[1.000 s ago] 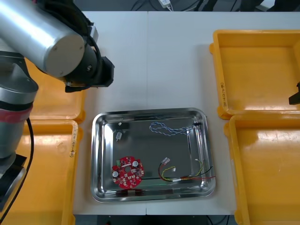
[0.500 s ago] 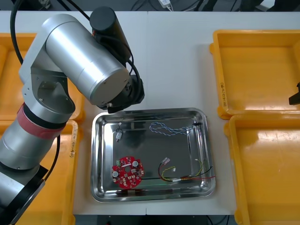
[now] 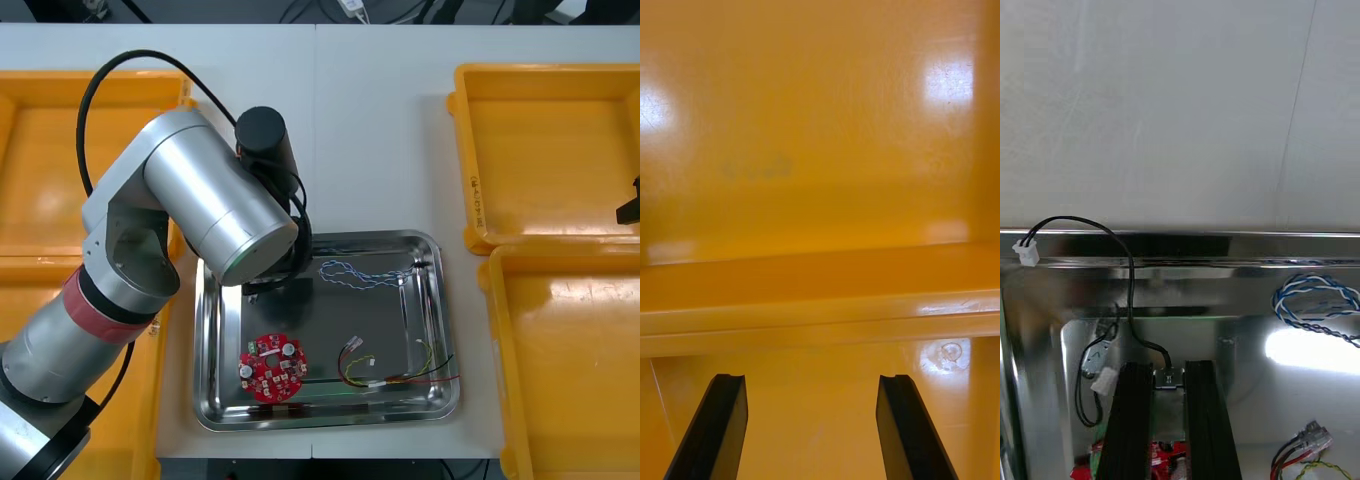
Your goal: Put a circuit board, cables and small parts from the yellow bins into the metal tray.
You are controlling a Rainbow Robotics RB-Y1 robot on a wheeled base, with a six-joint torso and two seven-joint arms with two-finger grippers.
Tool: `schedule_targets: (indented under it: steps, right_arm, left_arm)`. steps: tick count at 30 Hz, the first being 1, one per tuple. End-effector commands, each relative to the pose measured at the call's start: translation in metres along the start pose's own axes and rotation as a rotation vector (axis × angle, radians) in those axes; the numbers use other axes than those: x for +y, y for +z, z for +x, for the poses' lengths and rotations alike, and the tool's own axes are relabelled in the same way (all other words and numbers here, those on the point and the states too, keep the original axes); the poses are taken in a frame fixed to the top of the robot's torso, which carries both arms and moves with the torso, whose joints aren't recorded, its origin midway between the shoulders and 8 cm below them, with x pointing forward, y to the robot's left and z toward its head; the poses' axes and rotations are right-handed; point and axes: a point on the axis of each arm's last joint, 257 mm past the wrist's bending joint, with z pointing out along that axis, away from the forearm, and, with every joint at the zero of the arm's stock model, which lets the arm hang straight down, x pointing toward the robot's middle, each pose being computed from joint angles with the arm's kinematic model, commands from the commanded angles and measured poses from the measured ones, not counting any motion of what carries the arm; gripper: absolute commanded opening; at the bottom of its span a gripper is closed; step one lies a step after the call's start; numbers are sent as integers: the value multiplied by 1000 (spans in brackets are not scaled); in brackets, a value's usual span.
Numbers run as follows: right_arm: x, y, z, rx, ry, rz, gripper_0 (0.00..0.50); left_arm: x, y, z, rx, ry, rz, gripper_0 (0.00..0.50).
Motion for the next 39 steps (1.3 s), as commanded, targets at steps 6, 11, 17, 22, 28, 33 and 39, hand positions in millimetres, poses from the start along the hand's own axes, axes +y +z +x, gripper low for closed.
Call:
schedule_targets:
  steps: [6, 11, 17, 22, 28, 33, 39]
  right_arm:
    - [-13, -14, -9, -33, 45, 26, 500]
    - [-13, -14, -9, -33, 45, 26, 500]
    - [-13, -14, -9, -33, 45, 26, 500]
    - [-13, -14, -9, -33, 45, 26, 500]
    - [-13, -14, -9, -33, 45, 26, 500]
    - [-13, -14, -9, -33, 45, 26, 500]
    - [-13, -14, -9, -33, 45, 26, 500]
  left_arm:
    - [-28, 6, 18, -17, -38, 73, 0]
    - [-26, 12, 27, -1, -44, 71, 0]
    - [-23, 18, 30, -3, -41, 77, 0]
    - [-19, 21, 34, 2, -41, 67, 17]
    - [-18, 25, 34, -3, -47, 76, 109]
    - [-17, 26, 33, -10, -53, 75, 442]
    - [-19, 25, 32, -17, -56, 84, 500]
